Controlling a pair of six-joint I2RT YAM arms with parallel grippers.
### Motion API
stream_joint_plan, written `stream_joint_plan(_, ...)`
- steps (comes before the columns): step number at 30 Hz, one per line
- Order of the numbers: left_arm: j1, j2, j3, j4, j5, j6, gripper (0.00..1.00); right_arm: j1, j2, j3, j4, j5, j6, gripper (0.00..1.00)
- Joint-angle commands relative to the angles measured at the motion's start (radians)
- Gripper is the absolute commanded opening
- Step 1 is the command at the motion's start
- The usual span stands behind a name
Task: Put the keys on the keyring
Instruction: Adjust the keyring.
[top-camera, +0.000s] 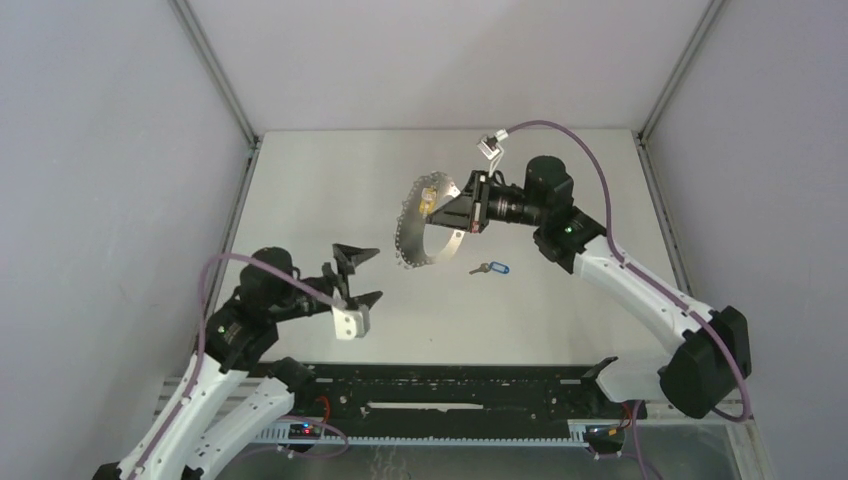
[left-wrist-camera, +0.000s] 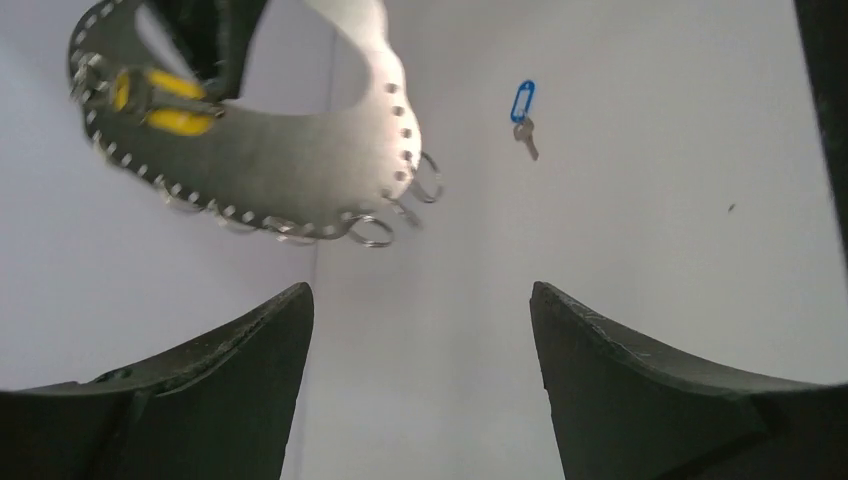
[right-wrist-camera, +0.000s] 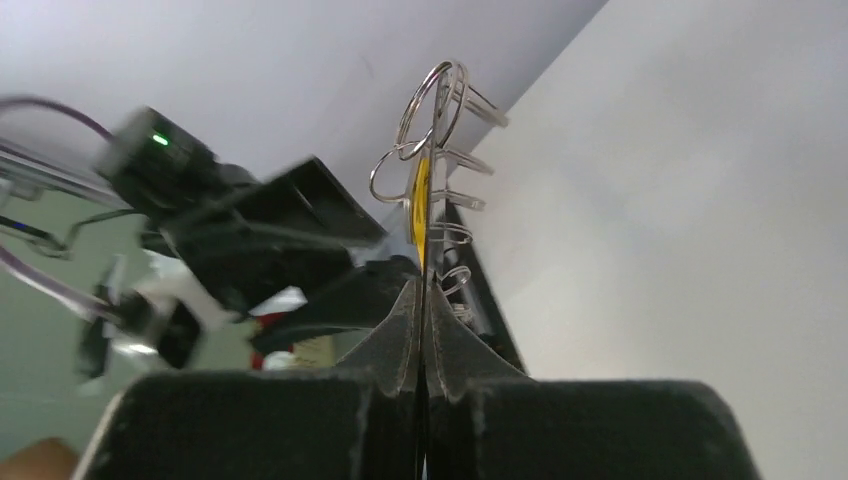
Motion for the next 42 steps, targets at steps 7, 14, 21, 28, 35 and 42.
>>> stream_joint_plan(7,-0.051,-0.095,-0.379,0.694,0.000,0.685,0.84,-0.024,0.064,0.112,0.014,-0.199,0.280,0.00)
stream_joint_plan(14,-0.063,-0.033,-0.447,0.933,0.084,0.778,0.84,-0.001,0.084,0.116,0.018,-0.188,0.333,0.00)
stream_joint_plan(21,-0.074,-0.029,-0.447,0.870,0.189,0.897,0.78,0.012,0.095,0.128,0.009,-0.162,0.341,0.00)
stream_joint_plan(28,-0.075,-0.017,-0.409,0.710,0.222,1.027,0.58,0.025,0.107,0.132,-0.005,-0.157,0.335,0.00)
stream_joint_plan(35,-0.074,0.004,-0.377,0.680,0.214,0.990,0.21,0.030,0.108,0.141,-0.063,-0.156,0.284,0.00)
stream_joint_plan(42,-0.076,-0.042,-0.286,0.540,0.231,0.706,0.00,0.003,0.069,0.177,-0.168,-0.135,0.116,0.25)
